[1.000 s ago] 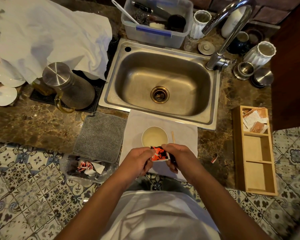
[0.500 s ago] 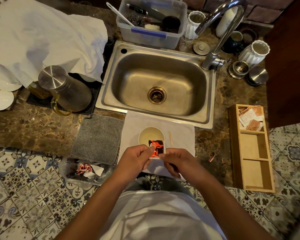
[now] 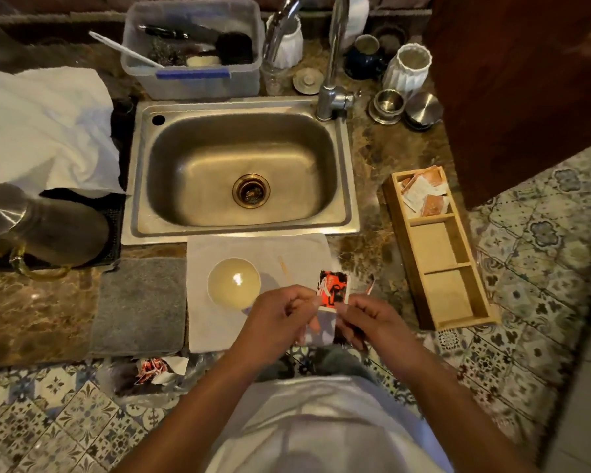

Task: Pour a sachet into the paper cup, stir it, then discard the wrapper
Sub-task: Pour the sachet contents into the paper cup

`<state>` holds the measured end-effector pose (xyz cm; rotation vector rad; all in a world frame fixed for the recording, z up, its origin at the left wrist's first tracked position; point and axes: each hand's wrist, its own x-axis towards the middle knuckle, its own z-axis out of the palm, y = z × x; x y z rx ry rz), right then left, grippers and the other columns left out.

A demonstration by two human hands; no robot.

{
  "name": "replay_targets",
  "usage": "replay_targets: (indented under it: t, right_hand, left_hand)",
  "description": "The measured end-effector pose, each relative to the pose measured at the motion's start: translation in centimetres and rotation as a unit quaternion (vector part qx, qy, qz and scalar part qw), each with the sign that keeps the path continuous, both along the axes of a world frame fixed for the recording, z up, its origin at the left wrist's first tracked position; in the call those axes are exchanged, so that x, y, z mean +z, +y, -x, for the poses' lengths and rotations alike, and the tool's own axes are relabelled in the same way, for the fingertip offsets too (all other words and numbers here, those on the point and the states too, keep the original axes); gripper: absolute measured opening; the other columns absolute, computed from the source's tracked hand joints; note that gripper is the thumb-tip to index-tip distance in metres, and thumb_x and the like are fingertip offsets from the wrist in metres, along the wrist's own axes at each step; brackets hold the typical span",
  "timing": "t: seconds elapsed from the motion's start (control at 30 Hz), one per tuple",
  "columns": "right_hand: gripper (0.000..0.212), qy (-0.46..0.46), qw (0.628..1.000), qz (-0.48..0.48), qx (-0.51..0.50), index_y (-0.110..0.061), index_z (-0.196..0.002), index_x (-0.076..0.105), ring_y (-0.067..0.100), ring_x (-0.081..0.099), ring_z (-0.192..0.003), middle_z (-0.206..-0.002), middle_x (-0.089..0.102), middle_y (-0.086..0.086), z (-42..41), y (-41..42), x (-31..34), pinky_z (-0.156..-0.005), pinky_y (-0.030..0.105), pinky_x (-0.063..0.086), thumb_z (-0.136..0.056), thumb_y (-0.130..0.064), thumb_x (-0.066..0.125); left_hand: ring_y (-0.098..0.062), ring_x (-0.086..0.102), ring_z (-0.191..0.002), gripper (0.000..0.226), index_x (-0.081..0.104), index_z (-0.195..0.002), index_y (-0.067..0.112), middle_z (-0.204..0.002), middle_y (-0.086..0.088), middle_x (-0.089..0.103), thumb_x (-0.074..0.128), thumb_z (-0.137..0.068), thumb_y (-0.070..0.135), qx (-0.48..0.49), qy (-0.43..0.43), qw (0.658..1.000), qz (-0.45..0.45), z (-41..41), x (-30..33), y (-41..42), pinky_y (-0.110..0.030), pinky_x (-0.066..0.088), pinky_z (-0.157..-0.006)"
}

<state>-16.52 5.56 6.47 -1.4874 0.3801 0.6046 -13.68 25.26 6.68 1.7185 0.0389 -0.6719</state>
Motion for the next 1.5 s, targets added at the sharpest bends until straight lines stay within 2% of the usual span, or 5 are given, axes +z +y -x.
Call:
replay_targets:
  t: [0.33,0.47,0.73,1.03,1.5]
  right_hand:
    - [0.036,0.051,0.989,0.139,0.007,-0.013,-0.075,0.069,0.003,0.048,-0.045,-0.056,0.06,-0.004,1.2,-4.8,-5.5,-0.049,0.017,0.039,-0.103,-0.032,0.056]
    - [0.036,0.063,0.983,0.16,0.06,-0.019,-0.069,0.066,0.003,0.052,-0.049,-0.057,0.059,-0.007,0.6,-6.0,-7.2,-0.059,0.025,0.044,-0.104,-0.022,0.056]
    - [0.035,0.122,0.969,0.2,0.077,-0.02,-0.063,0.068,0.008,0.055,-0.051,-0.05,0.059,-0.008,0.3,-7.8,-10.2,-0.057,0.024,0.042,-0.098,-0.018,0.064]
    - [0.041,0.139,0.932,0.282,0.18,-0.023,-0.063,0.064,0.022,0.063,-0.067,-0.07,0.067,0.005,-0.9,-8.3,-11.4,-0.075,0.041,0.056,-0.102,-0.033,0.055]
    - [0.038,0.196,0.934,0.259,0.147,-0.015,-0.064,0.07,0.018,0.064,-0.056,-0.06,0.07,0.004,-0.8,-8.9,-11.9,-0.067,0.039,0.058,-0.098,-0.03,0.061]
  left_hand:
    - [-0.014,0.068,-0.056,0.028,0.062,-0.073,0.027,-0.063,0.003,0.072,0.058,-0.099,0.037,-0.108,-0.053,0.982,-0.149,-0.9,-6.1,-5.6,-0.041,0.058,-0.067]
    - [-0.015,0.065,-0.063,0.033,0.06,-0.068,0.027,-0.065,0.003,0.068,0.059,-0.099,0.037,-0.131,-0.056,0.969,-0.202,-0.9,-8.3,-7.1,-0.038,0.053,-0.071]
    - [-0.008,0.059,-0.051,0.033,0.066,-0.072,0.018,-0.06,0.007,0.065,0.061,-0.098,0.038,-0.108,-0.008,0.966,-0.233,0.0,-10.6,-9.2,-0.042,0.056,-0.067]
    - [-0.024,0.069,-0.079,0.03,0.067,-0.08,0.021,-0.084,-0.006,0.075,0.058,-0.098,0.043,-0.113,0.016,0.943,-0.312,0.7,-12.3,-11.1,-0.035,0.051,-0.071]
    - [-0.028,0.068,-0.087,0.032,0.069,-0.097,0.014,-0.094,-0.01,0.074,0.056,-0.099,0.043,-0.136,-0.033,0.907,-0.398,0.8,-12.7,-11.7,-0.037,0.052,-0.071]
